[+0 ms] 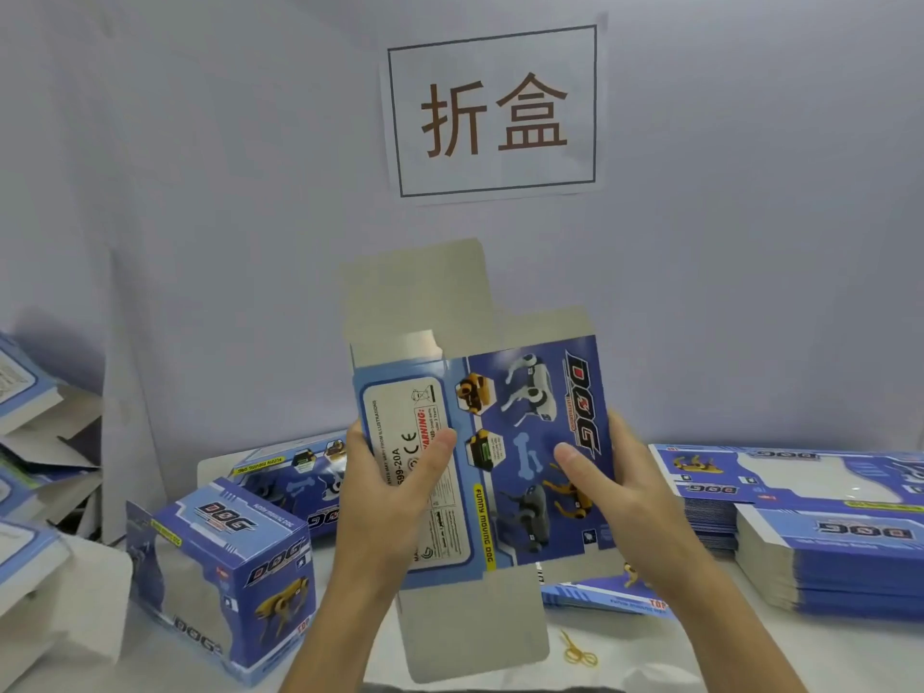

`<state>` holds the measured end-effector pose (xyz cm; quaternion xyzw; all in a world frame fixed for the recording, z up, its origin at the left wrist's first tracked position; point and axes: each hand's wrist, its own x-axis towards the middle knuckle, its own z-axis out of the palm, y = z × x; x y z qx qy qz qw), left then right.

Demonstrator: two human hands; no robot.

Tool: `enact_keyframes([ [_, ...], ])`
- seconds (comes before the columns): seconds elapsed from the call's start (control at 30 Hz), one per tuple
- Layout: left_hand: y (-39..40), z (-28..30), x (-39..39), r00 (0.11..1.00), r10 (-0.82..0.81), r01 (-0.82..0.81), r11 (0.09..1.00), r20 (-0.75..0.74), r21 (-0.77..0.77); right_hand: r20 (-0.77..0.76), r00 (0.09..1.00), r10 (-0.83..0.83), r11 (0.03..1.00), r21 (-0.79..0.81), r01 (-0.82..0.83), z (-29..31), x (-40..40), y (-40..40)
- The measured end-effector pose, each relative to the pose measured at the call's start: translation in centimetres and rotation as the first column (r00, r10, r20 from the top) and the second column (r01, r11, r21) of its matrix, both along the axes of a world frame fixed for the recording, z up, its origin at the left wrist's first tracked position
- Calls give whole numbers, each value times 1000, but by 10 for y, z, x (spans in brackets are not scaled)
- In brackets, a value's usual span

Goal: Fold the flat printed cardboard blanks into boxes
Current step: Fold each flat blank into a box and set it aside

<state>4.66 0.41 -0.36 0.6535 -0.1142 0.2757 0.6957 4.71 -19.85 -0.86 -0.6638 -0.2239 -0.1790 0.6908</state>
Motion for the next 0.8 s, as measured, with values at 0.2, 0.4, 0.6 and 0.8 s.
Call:
enact_keyframes([
  [0.2,8,1,-1,1000,-11,11,1000,-10,13,-37,998,47,999,-17,-48,-1,-2,4],
  [0.4,-5,4,-8,972,-234,233,972,2,24,-111,967,230,973,26,-228,-5,-3,25],
  [0.6,-7,2,-6,981,-193,193,981,17,27,-94,974,208,978,6,-208,-7,-1,25],
  [0.8,-3,2,2,988,-155,155,988,24,-10,-55,986,158,986,-54,-161,-5,0,25],
])
